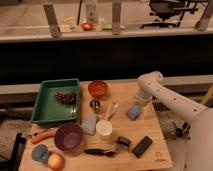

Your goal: Place sponge in purple bowl

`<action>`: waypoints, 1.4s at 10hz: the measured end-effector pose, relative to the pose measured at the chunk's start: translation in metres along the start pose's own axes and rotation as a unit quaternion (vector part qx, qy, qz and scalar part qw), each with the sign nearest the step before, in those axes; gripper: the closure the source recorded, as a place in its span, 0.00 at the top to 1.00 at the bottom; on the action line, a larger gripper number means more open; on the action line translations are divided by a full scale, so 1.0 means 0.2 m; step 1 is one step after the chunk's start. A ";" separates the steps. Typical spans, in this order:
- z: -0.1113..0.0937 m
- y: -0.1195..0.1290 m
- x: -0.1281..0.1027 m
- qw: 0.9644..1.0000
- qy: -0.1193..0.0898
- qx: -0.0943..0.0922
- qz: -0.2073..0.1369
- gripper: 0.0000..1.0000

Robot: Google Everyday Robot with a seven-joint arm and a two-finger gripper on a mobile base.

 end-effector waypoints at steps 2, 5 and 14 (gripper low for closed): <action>0.02 -0.01 -0.05 1.000 0.001 -0.004 -0.019 0.80; 0.03 0.02 -0.08 0.999 0.001 -0.005 -0.038 0.68; -0.05 -0.05 -0.15 0.996 -0.007 -0.005 -0.088 0.00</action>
